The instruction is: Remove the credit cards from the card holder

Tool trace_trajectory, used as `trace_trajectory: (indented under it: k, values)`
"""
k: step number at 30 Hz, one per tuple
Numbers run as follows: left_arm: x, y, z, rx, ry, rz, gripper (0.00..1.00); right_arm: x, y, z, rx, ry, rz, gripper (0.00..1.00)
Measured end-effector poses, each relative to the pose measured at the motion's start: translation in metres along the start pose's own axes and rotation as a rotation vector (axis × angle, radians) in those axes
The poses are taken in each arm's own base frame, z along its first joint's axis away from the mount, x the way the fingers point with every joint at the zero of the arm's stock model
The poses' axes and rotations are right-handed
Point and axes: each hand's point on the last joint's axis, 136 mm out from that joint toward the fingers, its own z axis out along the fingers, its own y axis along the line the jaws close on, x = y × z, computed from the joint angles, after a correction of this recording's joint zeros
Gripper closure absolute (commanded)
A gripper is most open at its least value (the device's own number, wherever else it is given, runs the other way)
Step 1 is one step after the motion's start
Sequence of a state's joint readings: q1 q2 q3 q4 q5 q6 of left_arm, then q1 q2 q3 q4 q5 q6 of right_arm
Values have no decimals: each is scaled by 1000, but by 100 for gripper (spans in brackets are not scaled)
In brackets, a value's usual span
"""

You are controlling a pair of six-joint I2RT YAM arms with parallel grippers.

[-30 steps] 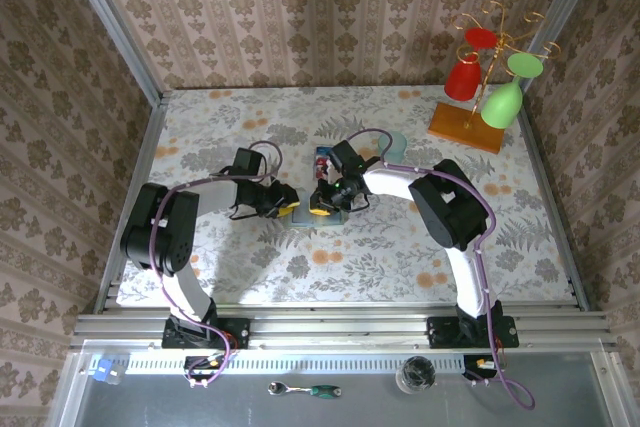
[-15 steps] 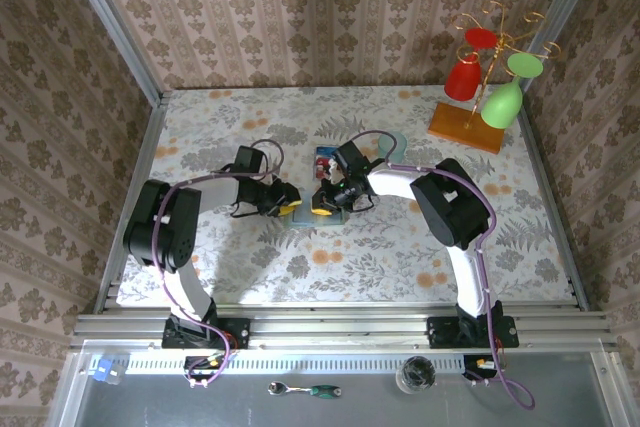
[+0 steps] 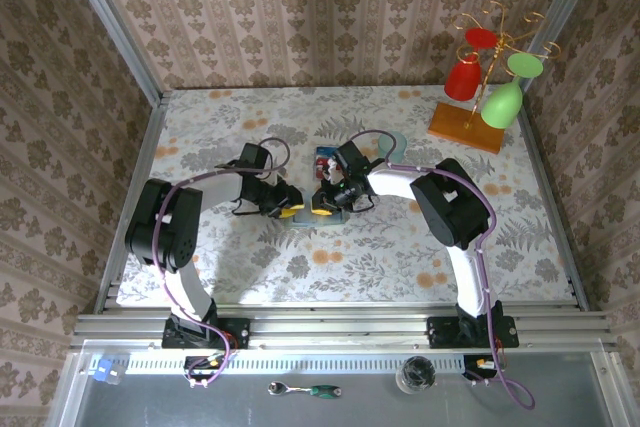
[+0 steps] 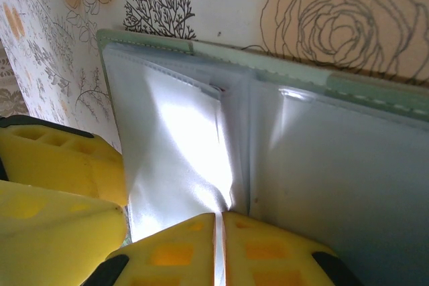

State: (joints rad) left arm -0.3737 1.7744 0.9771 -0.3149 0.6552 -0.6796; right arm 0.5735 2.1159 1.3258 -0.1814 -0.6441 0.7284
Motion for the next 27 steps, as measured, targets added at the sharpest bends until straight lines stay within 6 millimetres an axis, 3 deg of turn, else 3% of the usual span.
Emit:
trace_trajectory:
  k: [17,27]
  values:
    - [-11,-7,1,8,-12,14,69,0,0,0,-1,0,-10,87]
    - [-16,-13,-1,18,-25,25,71,0,7,-5,-18,-5,-35,78]
